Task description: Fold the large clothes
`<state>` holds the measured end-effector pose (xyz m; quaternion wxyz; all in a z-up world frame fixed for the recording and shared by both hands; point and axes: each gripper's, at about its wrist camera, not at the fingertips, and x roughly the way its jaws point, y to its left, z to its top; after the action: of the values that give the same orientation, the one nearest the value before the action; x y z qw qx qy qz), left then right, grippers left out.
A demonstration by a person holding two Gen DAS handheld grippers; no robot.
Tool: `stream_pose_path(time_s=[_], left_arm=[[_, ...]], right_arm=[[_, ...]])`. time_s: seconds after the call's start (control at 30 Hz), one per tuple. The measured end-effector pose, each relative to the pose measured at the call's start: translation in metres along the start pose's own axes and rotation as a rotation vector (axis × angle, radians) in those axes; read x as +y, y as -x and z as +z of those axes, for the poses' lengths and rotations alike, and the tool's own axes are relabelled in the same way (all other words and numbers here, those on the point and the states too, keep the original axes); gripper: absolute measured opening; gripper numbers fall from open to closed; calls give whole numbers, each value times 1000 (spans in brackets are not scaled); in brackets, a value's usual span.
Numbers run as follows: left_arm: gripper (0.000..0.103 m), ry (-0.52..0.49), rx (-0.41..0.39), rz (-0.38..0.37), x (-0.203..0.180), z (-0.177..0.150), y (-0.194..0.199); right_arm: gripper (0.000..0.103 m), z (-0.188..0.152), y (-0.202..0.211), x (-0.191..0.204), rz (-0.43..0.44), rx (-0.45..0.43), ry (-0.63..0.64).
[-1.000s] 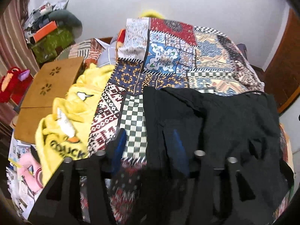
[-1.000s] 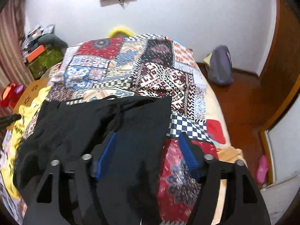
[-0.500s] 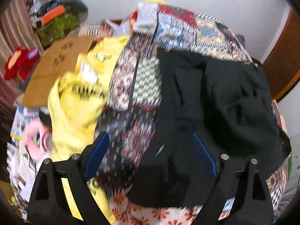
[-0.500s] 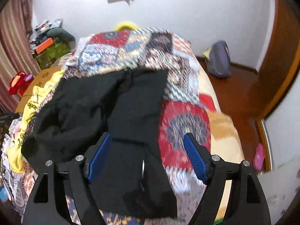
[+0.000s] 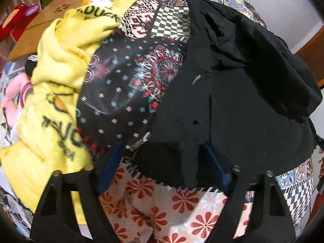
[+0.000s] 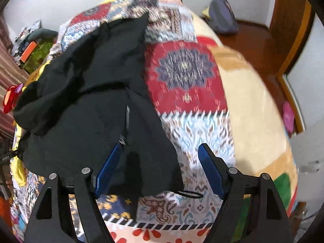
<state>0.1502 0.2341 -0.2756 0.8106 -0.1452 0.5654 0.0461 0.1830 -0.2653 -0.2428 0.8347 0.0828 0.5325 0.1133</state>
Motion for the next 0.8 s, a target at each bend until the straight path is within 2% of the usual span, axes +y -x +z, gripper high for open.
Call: stream_pose_path(time_s=[0.1, 0.23, 0.27, 0.3, 0.33, 0.4, 0.43, 0.5, 0.63, 0.8], left_arm=[[65, 0, -17, -4, -4, -2, 1], [55, -117, -32, 32, -15, -8, 7], [50, -149, -27, 42, -18, -10, 8], [44, -165, -24, 43, -19, -10, 9], [41, -172, -25, 41, -19, -11, 11], [34, -175, -30, 33, -20, -12, 16], [32, -174, -42, 30, -20, -12, 21], [28, -166, -56, 19, -22, -10, 29], [25, -116, -91, -47, -26, 2, 53], [23, -82, -178, -127, -41, 42, 90]], right_arm=[[76, -6, -12, -8, 21, 31, -43], [76, -11, -14, -12, 87, 21, -77], [74, -12, -16, -12, 107, 27, -74], [71, -12, -17, -13, 126, 32, -73], [60, -13, -18, -13, 154, 39, -72], [32, -12, -17, -10, 177, 48, -61], [30, -12, -15, -8, 147, 45, -45], [15, -12, -8, -1, 120, 30, -5], [10, -5, 16, 12, 132, -20, 36], [9, 24, 55, 34, 155, -119, 106]])
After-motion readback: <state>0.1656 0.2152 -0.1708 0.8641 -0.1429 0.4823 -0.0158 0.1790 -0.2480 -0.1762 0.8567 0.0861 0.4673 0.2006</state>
